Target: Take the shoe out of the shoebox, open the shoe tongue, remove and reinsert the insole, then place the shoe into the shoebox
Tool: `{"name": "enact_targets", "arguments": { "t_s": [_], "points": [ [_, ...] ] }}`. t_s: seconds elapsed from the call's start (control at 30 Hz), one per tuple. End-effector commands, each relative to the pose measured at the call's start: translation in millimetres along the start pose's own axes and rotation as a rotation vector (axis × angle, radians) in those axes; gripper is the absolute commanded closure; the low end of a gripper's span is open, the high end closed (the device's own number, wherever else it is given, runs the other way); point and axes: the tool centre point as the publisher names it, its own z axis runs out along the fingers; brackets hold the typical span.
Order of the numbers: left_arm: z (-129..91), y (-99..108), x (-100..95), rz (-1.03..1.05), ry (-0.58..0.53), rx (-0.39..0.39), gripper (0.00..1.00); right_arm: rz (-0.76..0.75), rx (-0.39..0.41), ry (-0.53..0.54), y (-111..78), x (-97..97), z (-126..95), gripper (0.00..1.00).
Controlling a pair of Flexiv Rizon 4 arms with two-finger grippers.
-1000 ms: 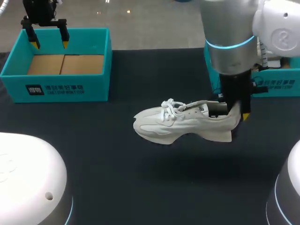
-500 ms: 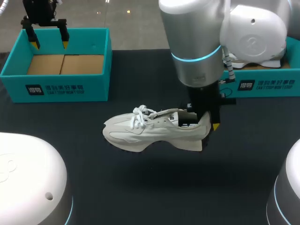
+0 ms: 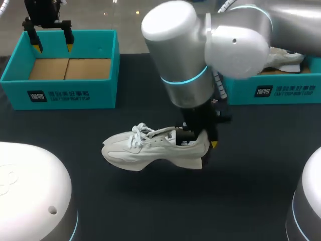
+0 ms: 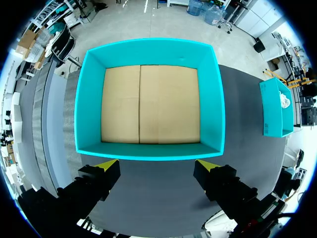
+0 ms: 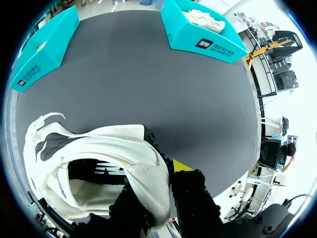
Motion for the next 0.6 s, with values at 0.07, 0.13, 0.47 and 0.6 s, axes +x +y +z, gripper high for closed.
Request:
{"name": "enact_targets", "arguments": {
  "t_s": [0.07, 0.13, 0.47, 0.6],
  "points": [
    [0, 0, 0.0, 0.000, 0.000, 0.000, 0.00, 0.013, -0.002, -0.004, -4.2, 21.3, 31, 1.00],
    [0, 0, 0.0, 0.000, 0.000, 0.000, 0.00, 0.001, -0.006, -0.011, -3.0, 26.2, 42, 1.00],
    [0, 0, 0.0, 0.000, 0.000, 0.000, 0.00, -0.025, -0.014, -0.027, 6.8, 38.5, 72, 1.00],
    [0, 0, 0.0, 0.000, 0.000, 0.000, 0.00, -0.026, -0.008, -0.041, 9.7, 43.5, 86, 1.00]
  ]
}}
